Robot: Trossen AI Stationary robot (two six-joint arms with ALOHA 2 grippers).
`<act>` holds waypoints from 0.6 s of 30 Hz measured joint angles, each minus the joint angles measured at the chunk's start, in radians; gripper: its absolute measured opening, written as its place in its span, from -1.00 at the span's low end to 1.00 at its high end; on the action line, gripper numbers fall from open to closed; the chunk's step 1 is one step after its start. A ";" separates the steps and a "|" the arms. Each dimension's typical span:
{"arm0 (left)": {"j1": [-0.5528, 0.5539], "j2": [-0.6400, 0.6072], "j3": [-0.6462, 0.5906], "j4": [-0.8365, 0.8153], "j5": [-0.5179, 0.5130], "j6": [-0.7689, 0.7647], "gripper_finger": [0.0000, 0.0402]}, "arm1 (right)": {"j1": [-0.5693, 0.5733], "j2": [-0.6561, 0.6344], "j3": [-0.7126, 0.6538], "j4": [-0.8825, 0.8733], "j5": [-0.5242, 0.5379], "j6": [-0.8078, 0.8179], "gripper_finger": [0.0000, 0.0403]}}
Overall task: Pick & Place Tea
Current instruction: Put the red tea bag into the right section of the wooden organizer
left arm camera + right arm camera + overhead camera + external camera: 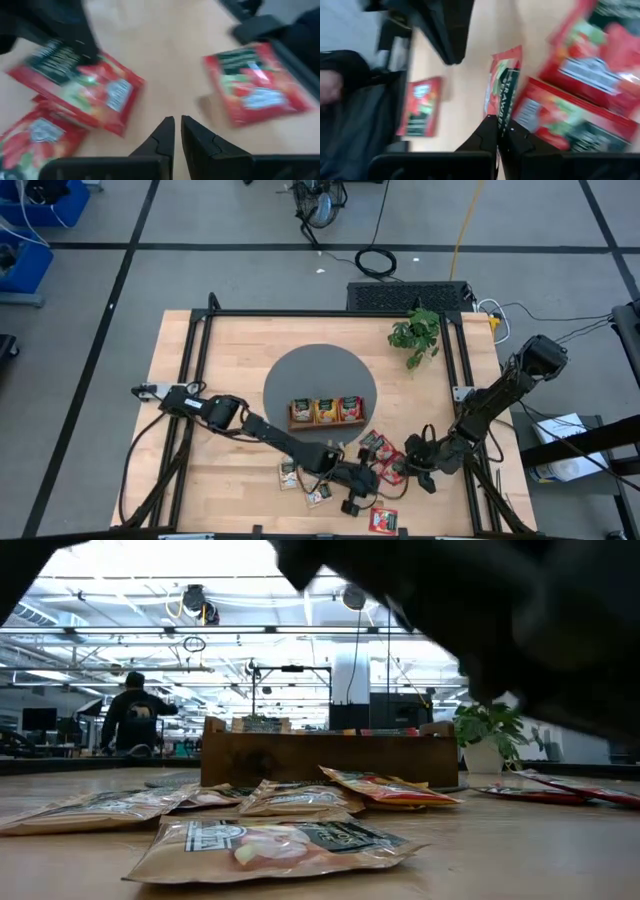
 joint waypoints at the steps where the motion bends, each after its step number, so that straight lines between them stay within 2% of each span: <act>1: -0.013 -0.012 0.001 -0.029 -0.001 -0.001 -0.82 | 0.000 -0.008 0.000 0.016 -0.001 -0.014 -1.00; 5: -0.062 -0.069 0.000 -0.208 -0.059 -0.032 -0.82 | 0.000 -0.039 0.025 0.010 -0.029 -0.074 -1.00; 9: -0.123 -0.117 0.001 -0.343 -0.292 -0.121 -0.82 | -0.019 -0.065 0.081 -0.075 -0.052 -0.152 -1.00; 13: -0.187 -0.144 0.001 -0.472 -0.503 -0.231 -0.82 | -0.069 -0.086 0.175 -0.270 -0.082 -0.217 -1.00; 18: -0.235 -0.175 0.001 -0.672 -0.594 -0.421 -0.82 | -0.192 -0.097 0.349 -0.636 -0.104 -0.295 -1.00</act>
